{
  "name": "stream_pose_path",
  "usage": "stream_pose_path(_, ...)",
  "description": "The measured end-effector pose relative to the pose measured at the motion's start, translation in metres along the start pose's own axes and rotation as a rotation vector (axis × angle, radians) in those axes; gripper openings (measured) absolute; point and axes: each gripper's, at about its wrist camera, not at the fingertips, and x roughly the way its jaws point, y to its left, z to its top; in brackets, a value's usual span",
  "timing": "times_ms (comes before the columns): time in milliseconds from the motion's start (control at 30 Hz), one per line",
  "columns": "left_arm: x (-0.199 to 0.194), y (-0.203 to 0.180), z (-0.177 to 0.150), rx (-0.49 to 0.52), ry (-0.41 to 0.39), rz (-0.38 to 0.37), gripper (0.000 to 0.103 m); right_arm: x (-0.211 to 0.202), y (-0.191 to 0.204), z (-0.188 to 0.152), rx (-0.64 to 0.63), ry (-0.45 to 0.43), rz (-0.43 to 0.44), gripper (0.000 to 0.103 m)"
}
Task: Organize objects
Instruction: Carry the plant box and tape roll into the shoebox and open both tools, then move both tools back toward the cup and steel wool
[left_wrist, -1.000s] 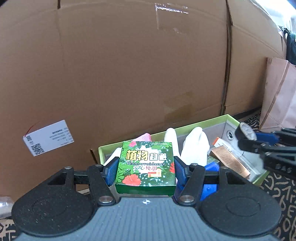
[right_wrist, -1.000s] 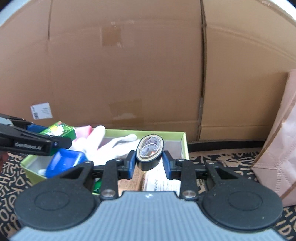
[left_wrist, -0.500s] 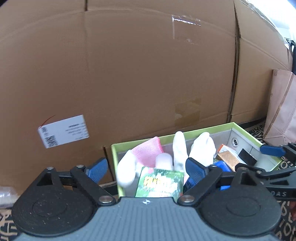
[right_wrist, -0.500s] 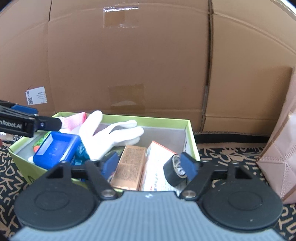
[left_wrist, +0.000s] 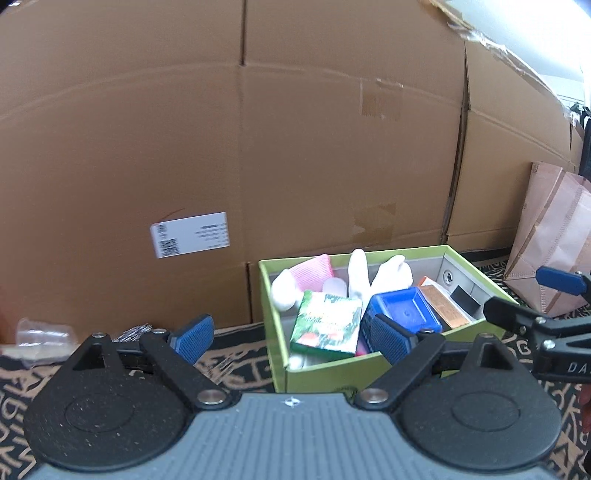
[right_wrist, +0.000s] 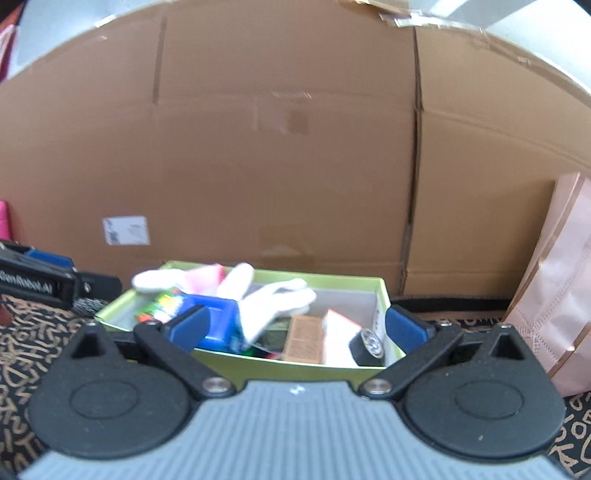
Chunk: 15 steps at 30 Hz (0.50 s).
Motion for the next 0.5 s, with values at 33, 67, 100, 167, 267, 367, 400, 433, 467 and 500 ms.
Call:
stream_pose_path(33,-0.007,0.004,-0.002,-0.007,-0.005,0.006,0.095,-0.005,0.005,0.001,-0.002,-0.009,0.011,0.103)
stream_pose_path(67,-0.014,0.008,-0.006,-0.015,-0.013,0.011,0.095,-0.010,0.010,0.003,-0.004,-0.016,0.023,0.103)
stream_pose_path(100,-0.022,0.014,-0.010,-0.023,-0.021,0.019,0.095,-0.014,0.016,0.004,-0.006,-0.022,0.037,0.103)
stream_pose_path(167,-0.035,0.025,-0.019,-0.039,-0.024,0.054,0.095,-0.021,0.028,0.004,-0.008,-0.031,0.067,0.103)
stream_pose_path(267,-0.050,0.047,-0.035,-0.075,-0.023,0.121,0.095,-0.025,0.054,0.000,-0.029,-0.020,0.134,0.103)
stream_pose_path(367,-0.058,0.070,-0.051,-0.104,-0.002,0.172,0.095,-0.021,0.087,-0.008,-0.065,0.007,0.210,0.103)
stream_pose_path(400,-0.059,0.078,-0.056,-0.114,0.006,0.189,0.095,-0.019,0.098,-0.011,-0.075,0.018,0.233,0.103)
stream_pose_path(433,-0.059,0.087,-0.060,-0.124,0.015,0.205,0.095,-0.016,0.110,-0.014,-0.086,0.033,0.257,0.103)
stream_pose_path(467,-0.058,0.095,-0.062,-0.133,0.022,0.220,0.095,-0.012,0.121,-0.016,-0.101,0.049,0.282,0.103)
stream_pose_path(500,-0.057,0.105,-0.065,-0.146,0.027,0.239,0.095,-0.009,0.132,-0.018,-0.118,0.060,0.306,0.103)
